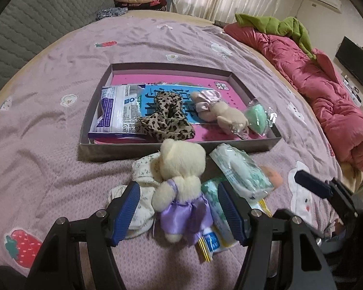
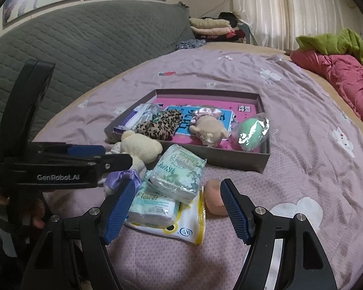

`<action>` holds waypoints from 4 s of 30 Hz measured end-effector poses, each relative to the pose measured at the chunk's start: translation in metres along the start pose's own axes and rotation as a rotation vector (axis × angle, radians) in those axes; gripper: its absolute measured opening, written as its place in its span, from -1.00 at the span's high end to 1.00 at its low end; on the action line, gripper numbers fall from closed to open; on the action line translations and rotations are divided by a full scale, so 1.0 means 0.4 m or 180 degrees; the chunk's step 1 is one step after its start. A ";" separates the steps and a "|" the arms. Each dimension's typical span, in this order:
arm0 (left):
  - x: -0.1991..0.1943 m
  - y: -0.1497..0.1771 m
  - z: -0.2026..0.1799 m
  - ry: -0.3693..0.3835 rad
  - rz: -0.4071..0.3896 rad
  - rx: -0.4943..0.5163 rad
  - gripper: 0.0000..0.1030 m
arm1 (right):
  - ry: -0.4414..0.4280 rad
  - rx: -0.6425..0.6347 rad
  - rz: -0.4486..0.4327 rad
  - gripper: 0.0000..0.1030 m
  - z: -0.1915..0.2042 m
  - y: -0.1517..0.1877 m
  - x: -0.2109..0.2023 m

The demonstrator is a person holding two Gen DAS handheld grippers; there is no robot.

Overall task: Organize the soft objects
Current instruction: 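Grasp the cream bear in purple dress with the left tool while the right tool grasps the tissue pack, then lift and carry the cream bear and tissue pack over the pink box with both tools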

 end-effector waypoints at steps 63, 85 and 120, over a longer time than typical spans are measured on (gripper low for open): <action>0.045 -0.007 -0.066 0.0497 0.0435 0.0558 0.00 | 0.0244 -0.0110 0.0320 0.01 -0.052 -0.079 0.124; 0.121 -0.026 -0.056 0.0506 0.0651 0.0218 0.15 | -0.0029 0.0324 0.0453 -0.03 -0.097 -0.063 0.158; -0.119 -0.077 -0.032 0.0616 -0.0258 0.0067 0.23 | -0.0123 0.0269 -0.0174 0.02 -0.100 -0.115 0.013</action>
Point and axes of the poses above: each gripper's, at about its wrist camera, not at the fingertips, and x roughly the way its jaws point, z to its left, y to its underside, the point moved 6 cm from there along x, roughly the way its jaws point, and after that the axes turned 10 degrees about z, right-handed, at the moved point
